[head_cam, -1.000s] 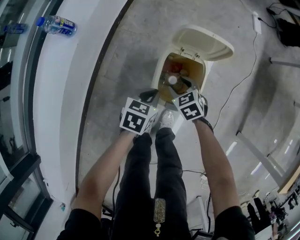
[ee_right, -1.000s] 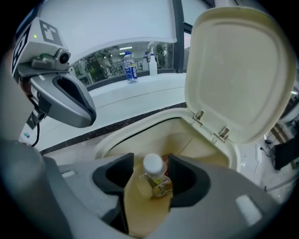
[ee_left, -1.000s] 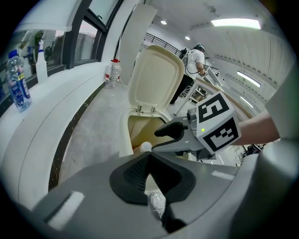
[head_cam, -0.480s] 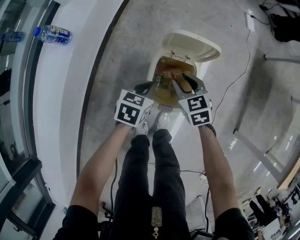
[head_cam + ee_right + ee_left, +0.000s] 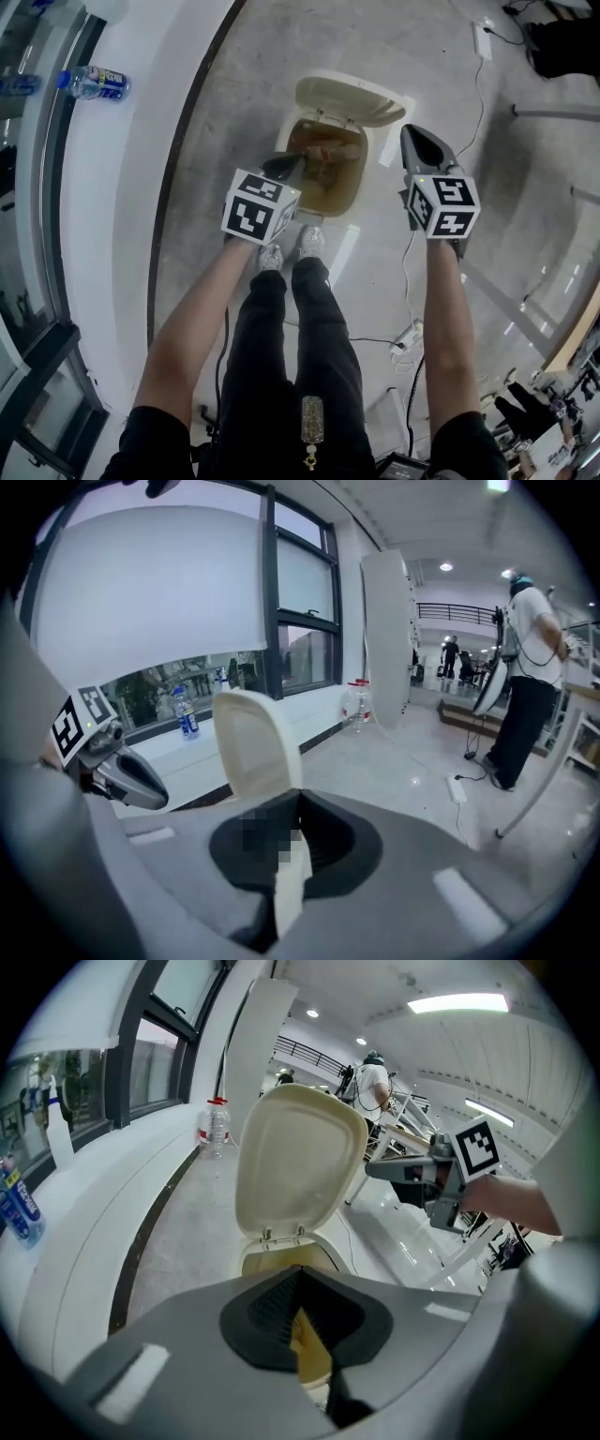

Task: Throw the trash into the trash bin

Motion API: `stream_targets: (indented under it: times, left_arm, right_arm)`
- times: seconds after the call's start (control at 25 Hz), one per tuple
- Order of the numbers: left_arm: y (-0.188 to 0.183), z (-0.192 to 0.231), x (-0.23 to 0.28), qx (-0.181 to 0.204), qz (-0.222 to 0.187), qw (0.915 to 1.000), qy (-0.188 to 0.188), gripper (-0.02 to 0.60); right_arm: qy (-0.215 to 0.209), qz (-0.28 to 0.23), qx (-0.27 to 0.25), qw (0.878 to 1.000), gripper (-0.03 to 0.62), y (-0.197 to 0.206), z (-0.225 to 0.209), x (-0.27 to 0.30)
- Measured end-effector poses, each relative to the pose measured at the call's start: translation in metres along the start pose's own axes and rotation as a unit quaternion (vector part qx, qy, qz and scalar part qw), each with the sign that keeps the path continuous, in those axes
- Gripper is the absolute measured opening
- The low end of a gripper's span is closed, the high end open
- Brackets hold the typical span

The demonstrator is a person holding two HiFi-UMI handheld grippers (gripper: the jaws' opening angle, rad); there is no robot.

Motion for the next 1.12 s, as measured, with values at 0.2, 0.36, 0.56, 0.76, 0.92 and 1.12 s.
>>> stream_targets:
  times: [0.2, 0.36, 0.56, 0.76, 0.92, 1.12]
  left_arm:
    - [-0.006, -0.009, -0.001, 0.000, 0.006, 1.0000, 0.000, 0.003]
    - [-0.004, -0.008, -0.004, -0.003, 0.010, 0.9999, -0.004, 0.003]
    - [0.003, 0.003, -0.007, -0.012, 0.012, 0.9998, -0.012, 0.003]
    - [0.012, 0.009, -0.020, -0.019, 0.008, 0.9996, -0.021, 0.003]
    - [0.025, 0.017, -0.034, -0.018, 0.009, 0.9994, -0.027, 0.003]
    - [0.040, 0.021, -0.046, -0.005, 0.008, 0.9994, -0.032, 0.003]
  right_arm:
    - [-0.018, -0.038, 0.018, 0.999, 0.003, -0.038, -0.032, -0.002]
    - [-0.075, -0.048, 0.008, 0.996, 0.003, -0.067, -0.030, -0.003]
    - [-0.119, -0.035, -0.019, 0.992, 0.002, -0.069, -0.019, 0.000]
    - [-0.157, -0.012, -0.046, 0.986, 0.002, -0.053, -0.001, -0.011]
    - [-0.191, 0.035, -0.081, 0.978, 0.002, -0.023, 0.034, -0.015]
    - [-0.201, 0.068, -0.071, 0.975, 0.002, 0.019, 0.066, -0.015]
Point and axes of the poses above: the fingertips, and each gripper's own axes: x forward along the fingers, z to its left, y out of its underside, the point moved 6 cm from there along -x, backward along the fingers, and after that the axes turned 15 degrees about z, right-handed, at the moved point
